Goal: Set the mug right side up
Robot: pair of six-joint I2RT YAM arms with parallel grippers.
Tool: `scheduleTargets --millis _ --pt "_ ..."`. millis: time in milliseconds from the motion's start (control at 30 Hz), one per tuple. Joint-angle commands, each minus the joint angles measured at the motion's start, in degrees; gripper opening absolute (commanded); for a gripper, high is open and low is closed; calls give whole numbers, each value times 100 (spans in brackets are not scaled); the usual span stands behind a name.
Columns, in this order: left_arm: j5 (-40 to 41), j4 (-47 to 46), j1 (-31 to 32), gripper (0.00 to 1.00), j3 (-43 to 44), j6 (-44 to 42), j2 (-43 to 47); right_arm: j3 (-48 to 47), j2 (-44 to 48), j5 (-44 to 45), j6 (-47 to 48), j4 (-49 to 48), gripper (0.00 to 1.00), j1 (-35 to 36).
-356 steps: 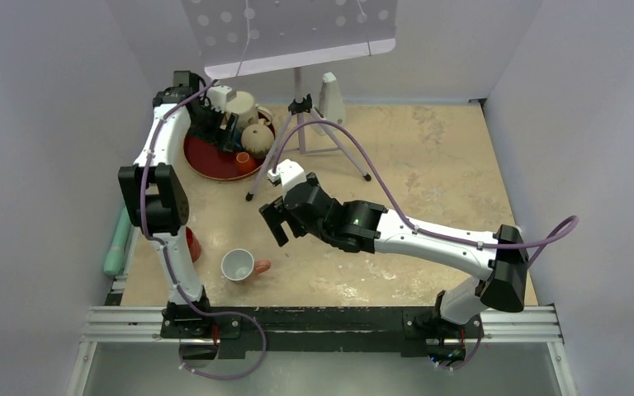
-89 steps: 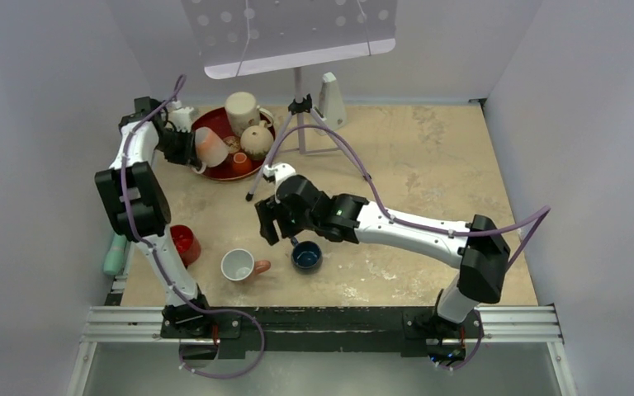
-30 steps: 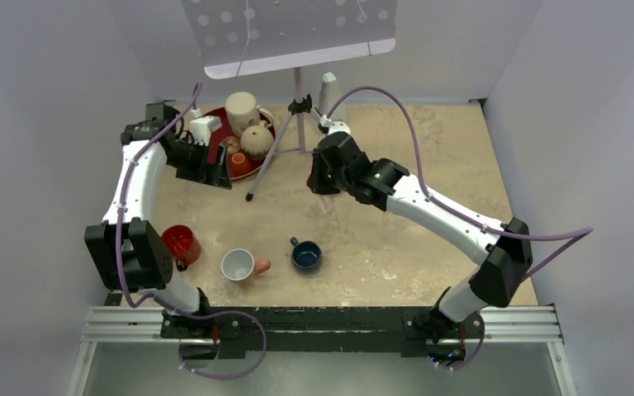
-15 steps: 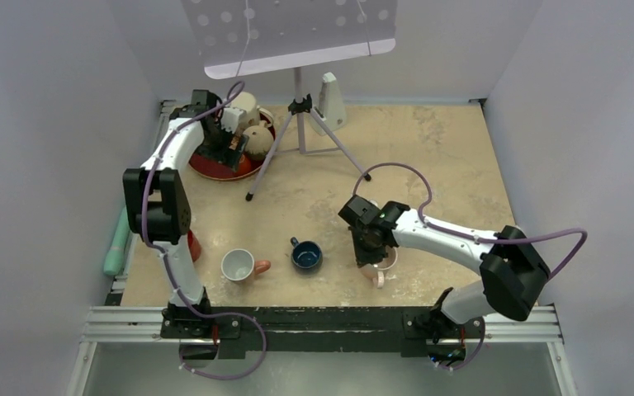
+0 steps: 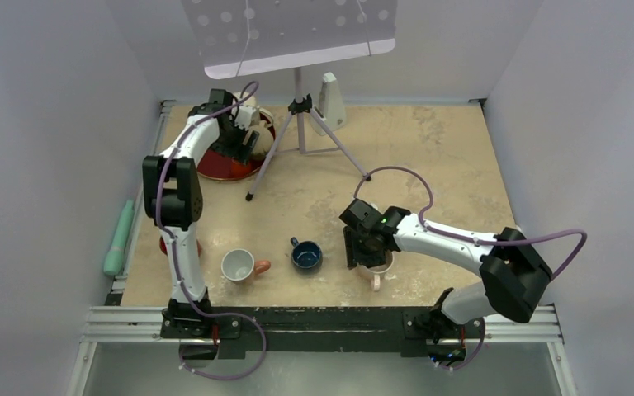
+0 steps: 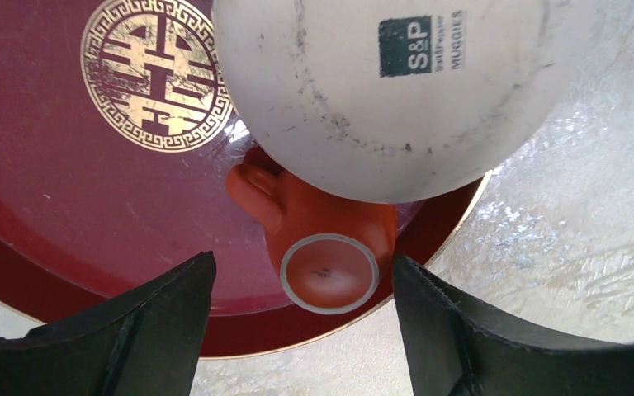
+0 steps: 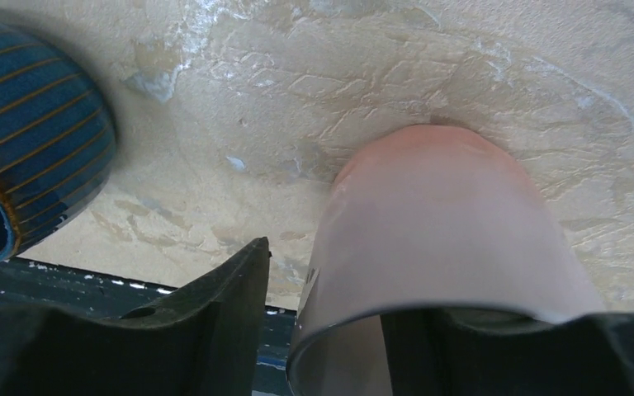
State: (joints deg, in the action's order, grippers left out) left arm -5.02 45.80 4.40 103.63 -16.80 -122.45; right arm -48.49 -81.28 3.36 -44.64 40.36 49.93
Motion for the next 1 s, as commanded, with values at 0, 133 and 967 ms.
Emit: scheduleTargets --millis 0,133,967 --pt "190 -125 -9 82 150 225 -144 -116 31 40 -131 -124 55 40" --pt "430 -243 -9 76 94 276 -224 -298 -14 111 -19 -15 57 38" --pt "586 733 -599 62 648 307 -707 -601 36 301 340 -72 58 69"
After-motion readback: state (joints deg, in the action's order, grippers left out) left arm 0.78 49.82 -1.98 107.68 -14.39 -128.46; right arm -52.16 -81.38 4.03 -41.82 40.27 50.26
